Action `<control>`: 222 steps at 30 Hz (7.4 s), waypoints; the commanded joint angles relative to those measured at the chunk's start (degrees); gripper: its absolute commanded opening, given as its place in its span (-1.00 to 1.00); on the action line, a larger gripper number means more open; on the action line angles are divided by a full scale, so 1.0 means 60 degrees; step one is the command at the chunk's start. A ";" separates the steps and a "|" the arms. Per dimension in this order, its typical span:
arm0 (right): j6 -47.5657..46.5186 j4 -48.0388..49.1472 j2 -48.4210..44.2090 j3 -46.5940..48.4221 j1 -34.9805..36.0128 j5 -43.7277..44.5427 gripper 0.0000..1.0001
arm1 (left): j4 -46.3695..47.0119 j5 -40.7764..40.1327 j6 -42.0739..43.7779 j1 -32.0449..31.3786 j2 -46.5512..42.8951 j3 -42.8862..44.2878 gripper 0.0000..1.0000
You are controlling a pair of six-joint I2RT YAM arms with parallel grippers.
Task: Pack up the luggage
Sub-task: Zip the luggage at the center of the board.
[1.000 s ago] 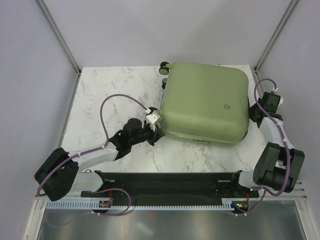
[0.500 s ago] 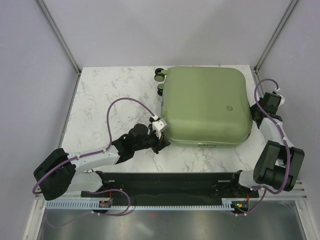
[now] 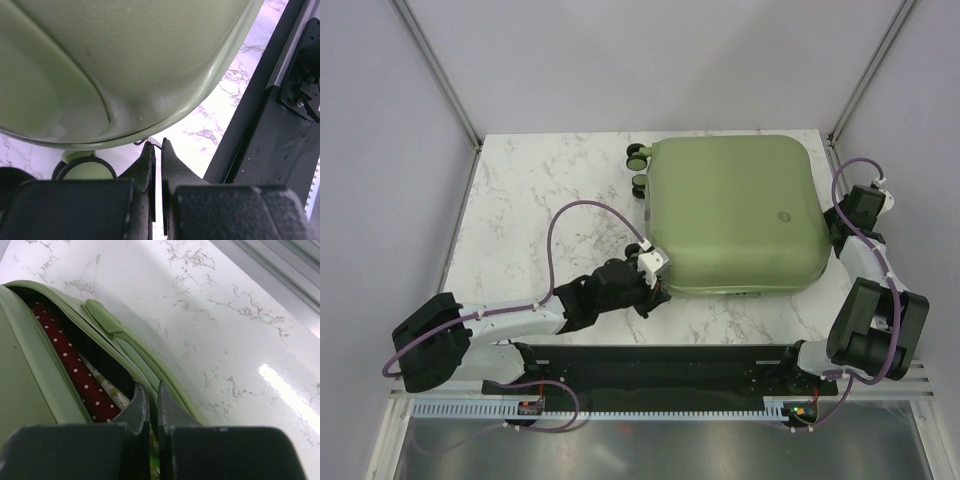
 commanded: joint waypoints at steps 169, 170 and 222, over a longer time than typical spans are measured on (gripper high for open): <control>0.4362 -0.4705 -0.1801 0.1311 1.4038 0.8011 0.82 | -0.3606 0.8449 -0.0532 0.5721 0.6045 0.8973 -0.95; 0.4525 -0.4793 -0.1436 0.1311 1.4053 0.8157 0.82 | -0.3621 0.8507 -0.0503 0.5735 0.5973 0.8973 -0.95; 1.0019 -0.5623 0.2977 0.1971 1.3717 1.2392 -1.00 | -0.2742 0.9050 -0.0898 0.6072 0.5972 0.8460 -0.95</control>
